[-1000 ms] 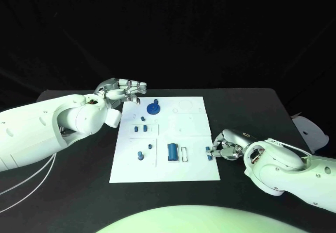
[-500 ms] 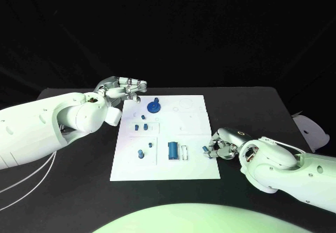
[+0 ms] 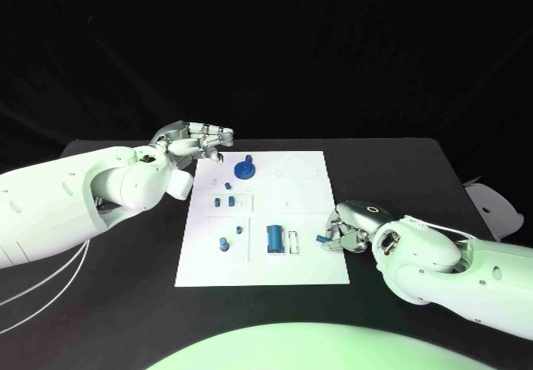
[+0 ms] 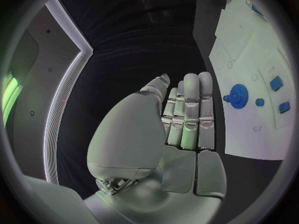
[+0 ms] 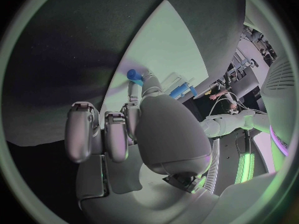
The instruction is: Assemble the parts on the task board
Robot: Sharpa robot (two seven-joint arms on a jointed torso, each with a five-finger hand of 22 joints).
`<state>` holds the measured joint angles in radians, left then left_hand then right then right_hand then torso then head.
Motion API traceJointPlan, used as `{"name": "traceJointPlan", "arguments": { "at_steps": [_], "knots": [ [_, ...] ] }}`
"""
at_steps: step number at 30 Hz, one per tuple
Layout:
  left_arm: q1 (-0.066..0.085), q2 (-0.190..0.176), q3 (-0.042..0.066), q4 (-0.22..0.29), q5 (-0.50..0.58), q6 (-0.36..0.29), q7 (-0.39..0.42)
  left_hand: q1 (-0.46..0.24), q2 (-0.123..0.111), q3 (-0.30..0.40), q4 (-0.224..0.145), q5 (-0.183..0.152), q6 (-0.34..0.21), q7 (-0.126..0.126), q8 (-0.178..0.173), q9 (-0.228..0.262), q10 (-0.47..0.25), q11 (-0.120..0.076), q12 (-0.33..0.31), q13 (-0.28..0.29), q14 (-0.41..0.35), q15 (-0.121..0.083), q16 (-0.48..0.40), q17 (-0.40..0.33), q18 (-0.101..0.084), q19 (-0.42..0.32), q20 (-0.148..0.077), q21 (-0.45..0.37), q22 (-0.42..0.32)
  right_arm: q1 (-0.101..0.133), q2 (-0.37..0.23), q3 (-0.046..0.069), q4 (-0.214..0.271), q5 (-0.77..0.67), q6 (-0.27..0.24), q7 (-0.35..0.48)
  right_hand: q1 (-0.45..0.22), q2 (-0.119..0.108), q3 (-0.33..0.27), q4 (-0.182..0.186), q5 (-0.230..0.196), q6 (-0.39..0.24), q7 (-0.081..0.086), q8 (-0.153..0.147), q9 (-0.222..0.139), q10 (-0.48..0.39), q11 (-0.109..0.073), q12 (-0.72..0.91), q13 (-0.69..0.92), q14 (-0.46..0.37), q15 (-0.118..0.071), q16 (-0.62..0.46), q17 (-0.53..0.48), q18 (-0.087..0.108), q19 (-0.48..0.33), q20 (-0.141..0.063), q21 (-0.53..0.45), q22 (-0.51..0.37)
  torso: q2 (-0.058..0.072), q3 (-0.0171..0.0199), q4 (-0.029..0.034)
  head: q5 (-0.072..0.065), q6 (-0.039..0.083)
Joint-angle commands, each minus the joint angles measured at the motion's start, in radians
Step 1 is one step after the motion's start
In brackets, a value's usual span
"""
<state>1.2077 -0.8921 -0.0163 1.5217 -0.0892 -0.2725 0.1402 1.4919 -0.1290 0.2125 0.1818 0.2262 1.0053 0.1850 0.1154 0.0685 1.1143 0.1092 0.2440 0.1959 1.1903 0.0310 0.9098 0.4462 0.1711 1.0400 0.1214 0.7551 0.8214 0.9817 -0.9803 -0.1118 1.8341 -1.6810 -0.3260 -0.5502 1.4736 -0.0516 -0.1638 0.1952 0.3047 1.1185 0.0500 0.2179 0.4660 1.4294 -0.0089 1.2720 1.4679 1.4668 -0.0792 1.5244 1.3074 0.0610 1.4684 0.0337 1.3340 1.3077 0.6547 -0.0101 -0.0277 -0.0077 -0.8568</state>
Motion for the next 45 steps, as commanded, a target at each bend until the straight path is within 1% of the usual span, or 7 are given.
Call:
{"name": "traceJointPlan", "arguments": {
  "at_steps": [1,5,10,16,23,30,45],
  "knots": [
    [0.001,0.001,0.001,0.003,0.002,0.015,0.002,0.003,0.001,-0.005,0.002,0.002,-0.006,0.001,0.004,0.0,-0.008,-0.001,0.006,0.0,-0.006,0.0,0.002,-0.001,0.013,0.004,0.001,-0.005,-0.001,-0.016,0.004,-0.014,-0.015,-0.043,0.086,-0.036,0.045,0.03,0.017,-0.002,0.03,0.005,0.003,0.003,-0.007,0.015,-0.014,0.0,-0.134,0.084,-0.003,0.006,0.173,-0.016,0.026,-0.004,-0.003,0.204,0.0,0.0,-0.0008,0.001,0.002],
    [0.001,0.001,0.001,0.003,0.002,0.014,0.001,0.003,0.001,-0.005,0.002,0.002,-0.006,0.001,0.004,0.0,-0.008,-0.001,0.006,0.0,-0.006,0.0,0.002,-0.001,0.013,0.004,0.001,-0.005,-0.001,-0.016,0.005,-0.014,-0.009,-0.047,0.076,-0.038,0.041,0.026,0.029,0.006,0.075,0.009,0.002,-0.003,-0.01,0.014,-0.014,-0.002,-0.133,0.084,-0.003,0.006,0.174,-0.016,0.026,-0.004,-0.003,0.204,0.0,0.0002,-0.0011,0.002,0.002],
    [0.001,0.001,0.001,0.003,0.002,0.014,0.001,0.004,0.001,-0.005,0.002,0.002,-0.006,0.001,0.004,0.0,-0.008,-0.001,0.006,0.0,-0.006,0.0,0.002,-0.001,0.013,0.004,0.001,-0.005,-0.001,-0.015,0.002,-0.013,0.008,-0.043,0.032,-0.041,0.055,0.024,0.064,0.012,0.176,0.019,-0.004,-0.007,-0.011,0.017,-0.02,0.003,-0.127,0.086,-0.008,0.008,0.179,-0.018,0.029,-0.007,0.007,0.207,0.0,0.0,0.0004,0.003,0.004],
    [0.001,0.003,0.001,0.003,0.002,0.013,0.001,0.004,0.001,-0.005,0.002,0.002,-0.006,0.001,0.004,0.0,-0.008,-0.001,0.006,0.0,-0.006,0.0,0.002,-0.001,0.013,0.004,0.001,-0.005,-0.001,0.002,-0.002,-0.012,0.036,0.014,-0.041,-0.042,0.051,0.027,0.106,0.029,0.232,0.022,-0.009,-0.007,-0.006,0.023,-0.024,0.005,-0.125,0.088,-0.011,0.014,0.191,-0.022,0.037,-0.011,0.028,0.212,0.0,-0.0005,0.0006,0.006,0.005],
    [0.001,0.005,0.001,0.002,0.002,0.013,0.001,0.004,0.001,-0.005,0.002,0.002,-0.006,0.001,0.004,0.0,-0.008,-0.001,0.006,0.0,-0.006,0.0,0.002,-0.001,0.013,0.004,0.001,-0.005,-0.001,0.023,0.013,-0.011,0.057,0.123,-0.115,-0.039,0.041,0.022,0.137,0.043,0.247,0.02,-0.01,-0.005,0.001,0.026,-0.025,0.005,-0.125,0.089,-0.012,0.016,0.195,-0.023,0.039,-0.012,0.037,0.214,0.001,-0.0008,-0.0006,0.005,0.007],
    [0.001,0.006,0.001,0.004,0.002,0.014,0.002,0.004,0.001,-0.005,0.002,0.002,-0.006,0.001,0.004,0.0,-0.008,-0.001,0.006,0.0,-0.006,0.0,0.002,-0.001,0.013,0.004,0.001,-0.005,-0.001,0.028,0.053,-0.01,0.045,0.287,-0.145,-0.032,0.008,0.016,0.169,0.075,0.247,0.02,-0.011,-0.002,0.01,0.032,-0.026,0.006,-0.123,0.09,-0.013,0.018,0.2,-0.025,0.042,-0.013,0.044,0.215,0.002,-0.0007,0.001,0.005,0.006],
    [0.001,0.005,0.001,0.006,0.002,0.016,0.0,0.004,0.001,-0.005,0.002,0.002,-0.006,0.001,0.004,0.0,-0.008,-0.001,0.006,0.0,-0.006,0.0,0.002,-0.001,0.013,0.004,0.001,-0.005,-0.001,0.021,0.104,-0.011,0.016,0.429,-0.134,-0.01,-0.083,0.009,0.205,0.095,0.246,0.022,-0.01,-0.002,0.02,0.035,-0.025,0.004,-0.122,0.09,-0.012,0.019,0.201,-0.024,0.04,-0.012,0.04,0.214,0.001,0.0014,-0.0006,0.007,0.002]
  ]
}}
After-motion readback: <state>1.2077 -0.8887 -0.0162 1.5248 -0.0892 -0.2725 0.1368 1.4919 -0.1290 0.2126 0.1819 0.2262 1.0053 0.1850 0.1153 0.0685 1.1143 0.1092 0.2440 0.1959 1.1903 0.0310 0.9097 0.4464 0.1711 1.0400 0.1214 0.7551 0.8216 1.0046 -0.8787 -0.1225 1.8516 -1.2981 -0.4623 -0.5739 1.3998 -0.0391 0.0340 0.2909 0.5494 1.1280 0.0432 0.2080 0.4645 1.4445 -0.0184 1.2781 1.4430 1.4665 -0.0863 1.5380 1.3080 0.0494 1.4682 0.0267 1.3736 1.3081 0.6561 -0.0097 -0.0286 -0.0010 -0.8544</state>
